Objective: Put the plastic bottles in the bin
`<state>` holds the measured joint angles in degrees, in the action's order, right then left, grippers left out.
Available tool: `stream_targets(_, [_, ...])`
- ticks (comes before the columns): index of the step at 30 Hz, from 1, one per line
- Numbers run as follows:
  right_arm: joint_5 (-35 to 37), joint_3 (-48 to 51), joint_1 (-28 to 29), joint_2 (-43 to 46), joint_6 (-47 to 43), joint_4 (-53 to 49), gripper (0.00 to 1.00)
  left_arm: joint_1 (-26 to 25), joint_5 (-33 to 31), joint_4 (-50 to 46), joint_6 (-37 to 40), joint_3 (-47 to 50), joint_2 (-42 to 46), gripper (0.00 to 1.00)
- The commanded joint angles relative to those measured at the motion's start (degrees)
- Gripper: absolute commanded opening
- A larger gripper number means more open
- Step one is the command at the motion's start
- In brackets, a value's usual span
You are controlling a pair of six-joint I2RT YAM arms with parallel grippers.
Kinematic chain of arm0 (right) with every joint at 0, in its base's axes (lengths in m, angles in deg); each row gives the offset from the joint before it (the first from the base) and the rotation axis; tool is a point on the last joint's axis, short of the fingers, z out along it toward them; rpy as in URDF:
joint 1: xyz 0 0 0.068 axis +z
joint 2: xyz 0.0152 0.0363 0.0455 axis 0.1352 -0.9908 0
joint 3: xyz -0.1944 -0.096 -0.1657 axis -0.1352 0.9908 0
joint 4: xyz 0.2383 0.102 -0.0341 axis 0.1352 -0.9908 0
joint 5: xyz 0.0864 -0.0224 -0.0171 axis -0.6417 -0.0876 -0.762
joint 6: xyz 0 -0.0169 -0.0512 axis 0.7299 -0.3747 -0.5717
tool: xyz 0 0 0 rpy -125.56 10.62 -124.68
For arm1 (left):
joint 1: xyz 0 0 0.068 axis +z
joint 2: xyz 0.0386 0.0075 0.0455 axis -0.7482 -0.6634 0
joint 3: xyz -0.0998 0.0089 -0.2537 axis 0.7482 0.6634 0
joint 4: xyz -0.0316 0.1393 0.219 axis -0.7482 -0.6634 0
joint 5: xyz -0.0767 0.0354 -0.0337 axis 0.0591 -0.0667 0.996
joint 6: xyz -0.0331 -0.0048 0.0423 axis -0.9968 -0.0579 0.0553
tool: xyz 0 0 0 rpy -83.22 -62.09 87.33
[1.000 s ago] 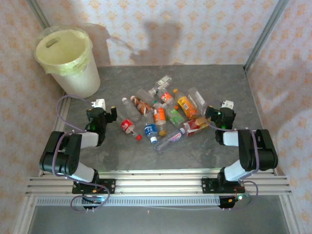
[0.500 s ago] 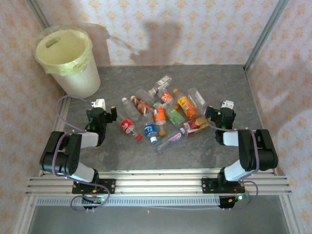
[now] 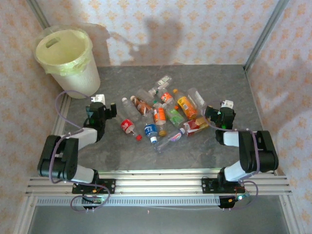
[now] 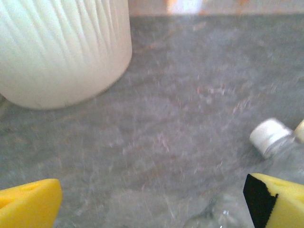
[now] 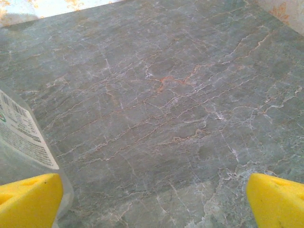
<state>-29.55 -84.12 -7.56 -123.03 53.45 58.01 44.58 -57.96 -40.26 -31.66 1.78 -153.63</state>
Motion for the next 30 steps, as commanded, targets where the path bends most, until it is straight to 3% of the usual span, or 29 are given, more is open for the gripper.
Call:
stream_targets(1, [1.5, -3.7, -0.1, 7.1, 0.8, -8.9, 0.99, -3.1, -5.2, -7.9, 0.2, -1.7, 6.2, 1.00])
stream_targets(5, [6.8, -9.1, -0.1, 13.8, 11.4, -26.0, 0.99, -5.5, -6.2, -16.2, -9.0, -3.7, 12.1, 1.00])
stream_targets(7, [6.0, -11.3, -0.1, 16.0, 18.0, -34.4, 0.99, -6.9, -6.3, -22.1, -14.6, -5.0, 15.2, 1.00])
stream_targets(12, [-3.1, -15.0, -0.1, 20.5, 34.1, -51.3, 0.99, -7.3, -6.0, -35.5, -28.6, -7.6, 22.5, 1.00])
stream_targets(16, [-11.9, -19.6, 1.6, 18.6, 44.3, -66.8, 0.99, -7.3, 1.7, -41.6, -38.4, -7.2, 26.1, 1.00])
stream_targets(19, [-13.9, -18.4, 3.4, 20.2, 49.9, -68.0, 0.99, -7.3, 5.0, -44.9, -44.9, -5.5, 27.8, 1.00])
stream_targets(23, [-19.0, -18.0, 5.1, 19.8, 54.2, -64.9, 0.99, -7.3, 11.3, -47.4, -47.8, -4.6, 27.5, 1.00])
stream_targets(30, [-12.0, -22.3, 10.8, 9.8, 58.4, -65.2, 0.99, -7.2, 13.5, -47.6, -49.9, -3.1, 26.2, 1.00])
